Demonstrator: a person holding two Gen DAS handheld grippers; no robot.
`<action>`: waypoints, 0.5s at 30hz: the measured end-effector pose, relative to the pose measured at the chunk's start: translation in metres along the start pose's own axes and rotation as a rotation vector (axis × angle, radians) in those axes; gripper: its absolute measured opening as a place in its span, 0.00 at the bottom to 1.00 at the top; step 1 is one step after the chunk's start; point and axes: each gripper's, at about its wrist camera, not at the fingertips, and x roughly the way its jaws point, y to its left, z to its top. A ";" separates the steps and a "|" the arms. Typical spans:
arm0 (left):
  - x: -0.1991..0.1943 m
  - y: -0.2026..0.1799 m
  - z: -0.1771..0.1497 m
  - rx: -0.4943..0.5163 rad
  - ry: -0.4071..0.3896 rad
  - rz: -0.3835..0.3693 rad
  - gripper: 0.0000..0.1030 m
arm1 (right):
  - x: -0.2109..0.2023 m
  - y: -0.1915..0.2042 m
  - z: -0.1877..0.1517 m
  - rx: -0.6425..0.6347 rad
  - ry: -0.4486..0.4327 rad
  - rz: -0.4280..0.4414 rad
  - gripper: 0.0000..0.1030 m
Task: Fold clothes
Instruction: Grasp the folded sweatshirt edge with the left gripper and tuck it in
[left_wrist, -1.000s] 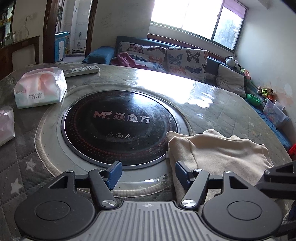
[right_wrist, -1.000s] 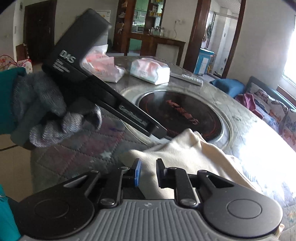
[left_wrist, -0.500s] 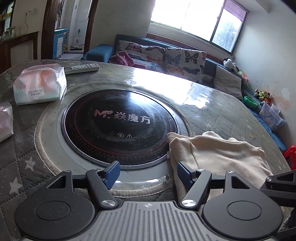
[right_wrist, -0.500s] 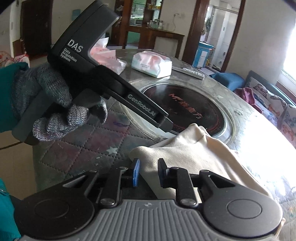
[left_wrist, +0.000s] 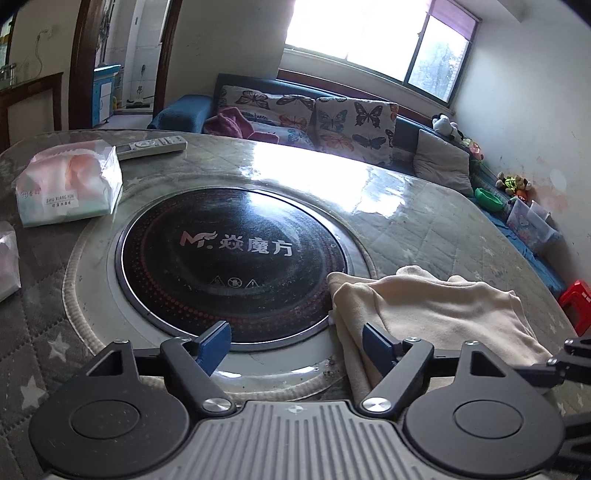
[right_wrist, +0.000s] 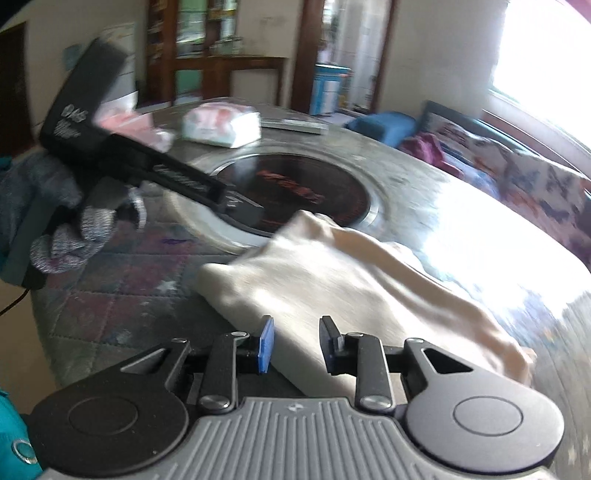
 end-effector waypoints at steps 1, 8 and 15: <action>0.000 -0.002 0.000 0.006 0.001 -0.002 0.82 | -0.003 -0.006 -0.004 0.024 -0.003 -0.024 0.27; -0.001 -0.021 -0.003 0.043 -0.007 -0.013 0.85 | -0.024 -0.045 -0.040 0.195 -0.019 -0.147 0.28; -0.003 -0.039 -0.013 0.032 -0.015 -0.004 0.86 | -0.042 -0.081 -0.078 0.318 -0.032 -0.185 0.27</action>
